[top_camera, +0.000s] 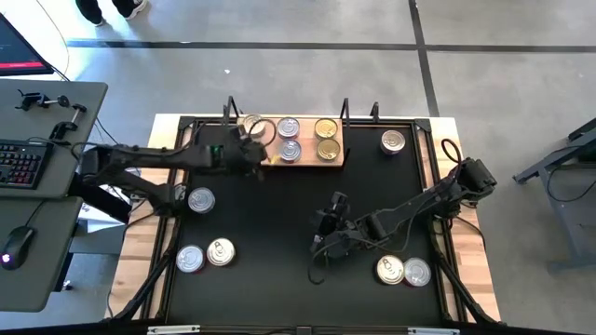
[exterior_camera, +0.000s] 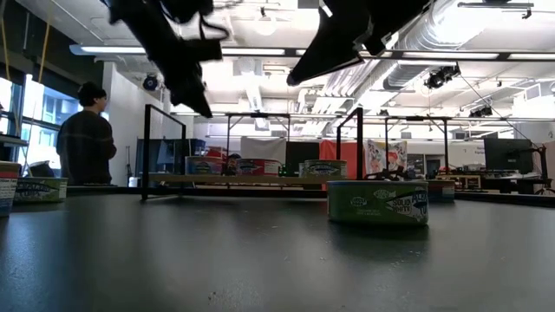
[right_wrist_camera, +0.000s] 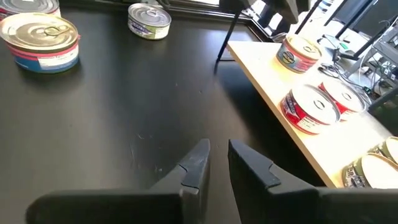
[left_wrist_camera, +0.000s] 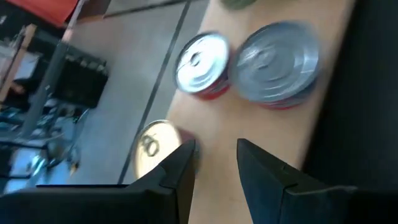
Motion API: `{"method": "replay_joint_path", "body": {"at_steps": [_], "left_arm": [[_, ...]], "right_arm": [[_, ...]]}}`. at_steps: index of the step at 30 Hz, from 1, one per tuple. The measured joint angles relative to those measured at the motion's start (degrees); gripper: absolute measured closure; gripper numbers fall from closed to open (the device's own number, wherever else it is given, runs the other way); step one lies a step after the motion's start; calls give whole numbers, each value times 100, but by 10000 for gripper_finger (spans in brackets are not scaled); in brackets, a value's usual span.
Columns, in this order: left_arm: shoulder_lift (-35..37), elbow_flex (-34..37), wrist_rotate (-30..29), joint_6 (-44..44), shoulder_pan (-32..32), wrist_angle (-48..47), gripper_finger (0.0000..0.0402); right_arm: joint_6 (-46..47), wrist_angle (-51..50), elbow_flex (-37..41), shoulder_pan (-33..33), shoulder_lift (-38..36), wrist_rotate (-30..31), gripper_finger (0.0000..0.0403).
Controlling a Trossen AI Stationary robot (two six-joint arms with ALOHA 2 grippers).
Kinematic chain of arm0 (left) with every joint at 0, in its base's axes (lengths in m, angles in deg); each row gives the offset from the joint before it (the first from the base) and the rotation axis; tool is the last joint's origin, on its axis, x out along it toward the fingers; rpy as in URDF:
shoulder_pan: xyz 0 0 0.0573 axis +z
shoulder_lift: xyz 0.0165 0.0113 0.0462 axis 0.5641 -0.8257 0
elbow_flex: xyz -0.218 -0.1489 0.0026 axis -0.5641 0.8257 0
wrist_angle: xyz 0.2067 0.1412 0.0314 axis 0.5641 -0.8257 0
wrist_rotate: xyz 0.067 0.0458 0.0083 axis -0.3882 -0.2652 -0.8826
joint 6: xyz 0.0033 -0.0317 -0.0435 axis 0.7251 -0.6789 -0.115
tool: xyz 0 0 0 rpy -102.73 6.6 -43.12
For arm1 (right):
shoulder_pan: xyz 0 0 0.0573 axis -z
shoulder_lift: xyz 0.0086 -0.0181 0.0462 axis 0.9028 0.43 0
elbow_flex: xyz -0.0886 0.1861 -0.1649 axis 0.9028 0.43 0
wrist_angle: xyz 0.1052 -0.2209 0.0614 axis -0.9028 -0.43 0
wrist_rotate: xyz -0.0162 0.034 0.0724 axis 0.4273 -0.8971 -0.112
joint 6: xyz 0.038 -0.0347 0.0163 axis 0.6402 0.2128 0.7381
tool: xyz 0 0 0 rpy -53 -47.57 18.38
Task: Stack canned seafood by type on shelf
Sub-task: Put the blue tuna can on the shelf aligned with the other blue tuna can
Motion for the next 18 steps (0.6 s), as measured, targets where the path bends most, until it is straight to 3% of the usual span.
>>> {"method": "replay_joint_path", "body": {"at_steps": [8, 18], "left_arm": [[614, 0, 9, -215, -929, -176, 291], [666, 0, 10, -212, -1190, -178, 291]], "right_arm": [[24, 43, 0, -17, 0, -1, 355], [-105, 98, 0, -59, 0, 2, 355]]}}
